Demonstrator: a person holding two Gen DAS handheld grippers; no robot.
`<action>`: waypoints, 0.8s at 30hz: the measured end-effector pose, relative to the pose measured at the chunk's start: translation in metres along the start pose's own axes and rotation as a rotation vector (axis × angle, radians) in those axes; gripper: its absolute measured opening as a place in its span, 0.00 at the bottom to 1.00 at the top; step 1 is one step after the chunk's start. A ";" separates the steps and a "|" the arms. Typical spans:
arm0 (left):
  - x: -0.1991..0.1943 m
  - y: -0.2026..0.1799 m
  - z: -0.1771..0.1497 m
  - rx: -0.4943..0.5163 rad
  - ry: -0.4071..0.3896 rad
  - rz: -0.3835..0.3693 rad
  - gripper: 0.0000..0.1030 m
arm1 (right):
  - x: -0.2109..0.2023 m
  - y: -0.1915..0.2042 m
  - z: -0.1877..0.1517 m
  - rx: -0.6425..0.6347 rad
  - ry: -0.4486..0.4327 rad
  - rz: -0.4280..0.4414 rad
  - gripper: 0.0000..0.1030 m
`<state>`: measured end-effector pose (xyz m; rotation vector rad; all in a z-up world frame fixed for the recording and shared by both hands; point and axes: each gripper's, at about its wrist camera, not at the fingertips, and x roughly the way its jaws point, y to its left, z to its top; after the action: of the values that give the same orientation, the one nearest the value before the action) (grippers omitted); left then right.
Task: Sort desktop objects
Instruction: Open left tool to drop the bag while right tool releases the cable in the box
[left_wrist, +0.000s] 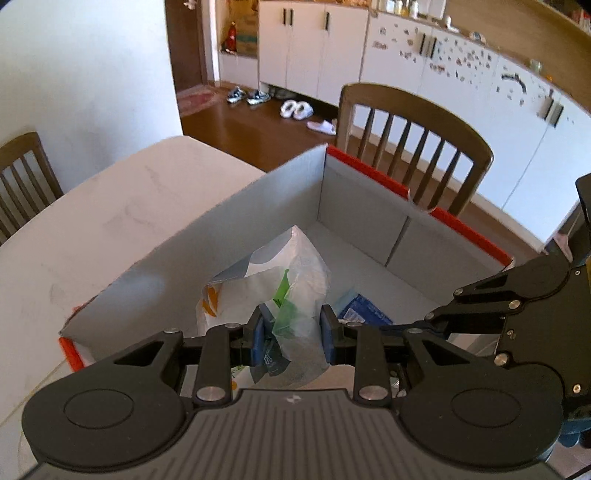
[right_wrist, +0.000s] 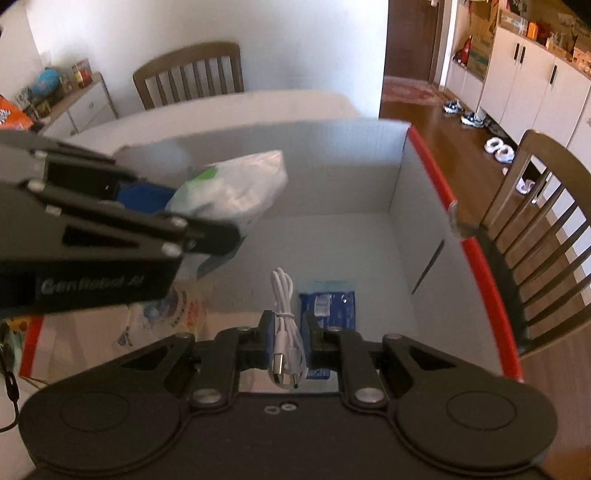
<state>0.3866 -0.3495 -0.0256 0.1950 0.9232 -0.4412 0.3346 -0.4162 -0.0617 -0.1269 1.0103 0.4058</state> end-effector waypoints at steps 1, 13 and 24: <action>0.004 -0.001 0.001 0.007 0.012 0.003 0.27 | 0.002 0.001 0.000 -0.006 0.011 0.001 0.14; 0.032 0.002 0.008 -0.031 0.097 -0.024 0.28 | 0.020 0.007 0.001 -0.034 0.090 0.006 0.14; 0.041 0.001 0.010 -0.042 0.122 -0.023 0.28 | -0.005 -0.004 0.000 -0.021 0.027 0.077 0.53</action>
<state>0.4161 -0.3641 -0.0527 0.1744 1.0542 -0.4348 0.3338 -0.4209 -0.0579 -0.1134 1.0403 0.4860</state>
